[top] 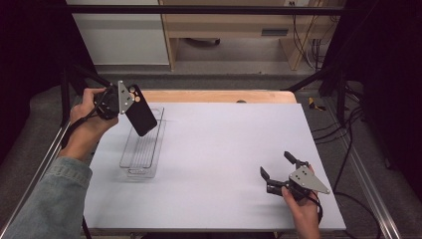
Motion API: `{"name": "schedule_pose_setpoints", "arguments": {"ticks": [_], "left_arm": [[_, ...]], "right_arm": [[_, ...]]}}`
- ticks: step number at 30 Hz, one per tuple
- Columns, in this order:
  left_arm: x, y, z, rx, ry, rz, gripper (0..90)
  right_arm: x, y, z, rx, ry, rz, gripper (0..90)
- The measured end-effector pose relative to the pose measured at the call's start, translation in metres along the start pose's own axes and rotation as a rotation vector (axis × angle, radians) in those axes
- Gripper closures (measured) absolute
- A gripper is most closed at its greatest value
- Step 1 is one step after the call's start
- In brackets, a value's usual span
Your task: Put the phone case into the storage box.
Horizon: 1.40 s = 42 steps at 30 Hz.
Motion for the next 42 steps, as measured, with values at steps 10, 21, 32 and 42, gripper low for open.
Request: {"name": "schedule_pose_setpoints", "arguments": {"ticks": [10,21,32,42], "left_arm": [[0.002,-0.002,-0.004,0.001,-0.009,0.002,88.5],[0.003,-0.002,-0.007,-0.007,-0.02,-0.004,88.5],[0.006,-0.008,-0.014,-0.003,-0.03,0.007,88.5],[0.006,-0.013,-0.02,0.006,-0.042,0.01,88.5]], "right_arm": [[0.0,0.0,0.0,-0.001,0.002,-0.001,6.0],[-0.001,0.0,0.002,-0.005,0.01,0.001,4.9],[-0.002,0.0,0.002,-0.005,0.012,-0.004,4.9],[-0.002,0.0,0.002,-0.004,0.012,-0.003,4.9]]}}
Point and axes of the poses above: each handheld gripper's, and its own axes: y roughly backward along the jaws, x roughly out of its underside, z roughly to its left, the point moved 5 cm from there along -y, roughly forward along the jaws
